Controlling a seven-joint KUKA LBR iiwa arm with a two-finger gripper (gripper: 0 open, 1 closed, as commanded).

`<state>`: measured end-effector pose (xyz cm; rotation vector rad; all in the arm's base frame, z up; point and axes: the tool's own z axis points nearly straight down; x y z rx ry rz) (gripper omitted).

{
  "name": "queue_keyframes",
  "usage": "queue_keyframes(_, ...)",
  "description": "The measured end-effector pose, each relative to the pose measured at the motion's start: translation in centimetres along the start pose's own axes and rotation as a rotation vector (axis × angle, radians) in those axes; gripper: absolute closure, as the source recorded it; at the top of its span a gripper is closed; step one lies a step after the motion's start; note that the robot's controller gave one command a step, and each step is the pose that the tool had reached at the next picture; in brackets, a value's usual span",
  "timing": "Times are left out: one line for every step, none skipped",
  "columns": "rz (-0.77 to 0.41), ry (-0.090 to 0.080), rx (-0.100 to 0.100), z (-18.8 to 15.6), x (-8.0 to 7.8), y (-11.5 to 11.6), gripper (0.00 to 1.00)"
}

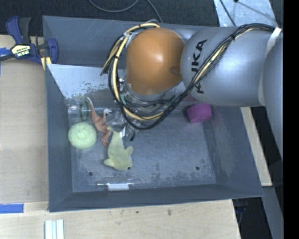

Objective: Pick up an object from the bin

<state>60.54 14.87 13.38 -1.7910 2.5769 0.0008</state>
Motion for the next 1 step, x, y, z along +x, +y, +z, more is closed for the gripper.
queue_keyframes(0.001, 0.002, -0.003, -1.84, 0.02, 0.04, 1.00)
